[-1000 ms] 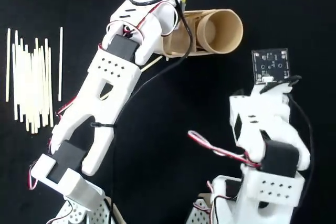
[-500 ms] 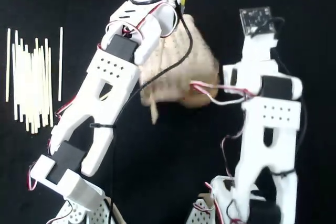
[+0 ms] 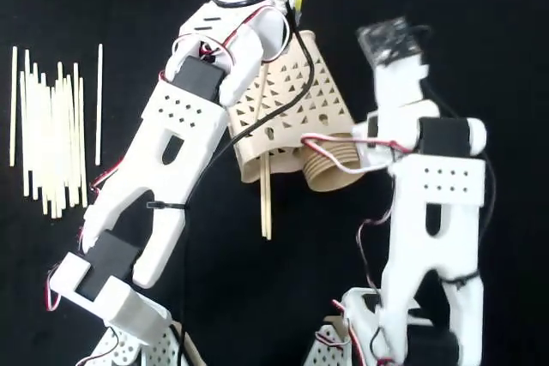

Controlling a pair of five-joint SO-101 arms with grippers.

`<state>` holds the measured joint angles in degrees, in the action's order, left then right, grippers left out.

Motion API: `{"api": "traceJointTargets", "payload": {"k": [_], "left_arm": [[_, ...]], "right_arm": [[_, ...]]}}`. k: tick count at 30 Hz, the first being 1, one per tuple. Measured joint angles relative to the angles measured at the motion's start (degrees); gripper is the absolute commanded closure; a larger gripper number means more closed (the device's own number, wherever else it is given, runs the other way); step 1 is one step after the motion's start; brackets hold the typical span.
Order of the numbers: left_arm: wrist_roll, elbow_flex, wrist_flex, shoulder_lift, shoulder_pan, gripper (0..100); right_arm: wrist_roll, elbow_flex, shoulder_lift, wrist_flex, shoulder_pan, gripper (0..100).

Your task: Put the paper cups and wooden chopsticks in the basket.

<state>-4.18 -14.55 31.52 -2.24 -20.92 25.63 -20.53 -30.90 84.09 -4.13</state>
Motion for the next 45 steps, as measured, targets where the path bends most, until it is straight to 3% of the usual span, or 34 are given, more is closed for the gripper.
{"api": "traceJointTargets", "payload": {"k": [7,10,18,30,45], "left_arm": [[0.00,0.00,0.79,0.00,0.00,97],[0.00,0.00,0.88,0.00,0.00,97],[0.00,0.00,5.19,0.00,0.00,97],[0.00,0.18,7.21,3.87,0.09,97],[0.00,13.80,8.18,20.57,-0.62,97]], "right_arm": [[29.54,-22.68,-22.51,-4.57,-0.88,65.9],[36.40,-38.24,-36.04,-11.69,-0.79,65.9],[37.63,-73.85,-69.10,-24.62,-1.05,65.9],[36.66,-76.22,-72.18,-26.99,3.34,65.9],[33.67,-76.22,-72.18,-28.66,5.80,65.8]]}}
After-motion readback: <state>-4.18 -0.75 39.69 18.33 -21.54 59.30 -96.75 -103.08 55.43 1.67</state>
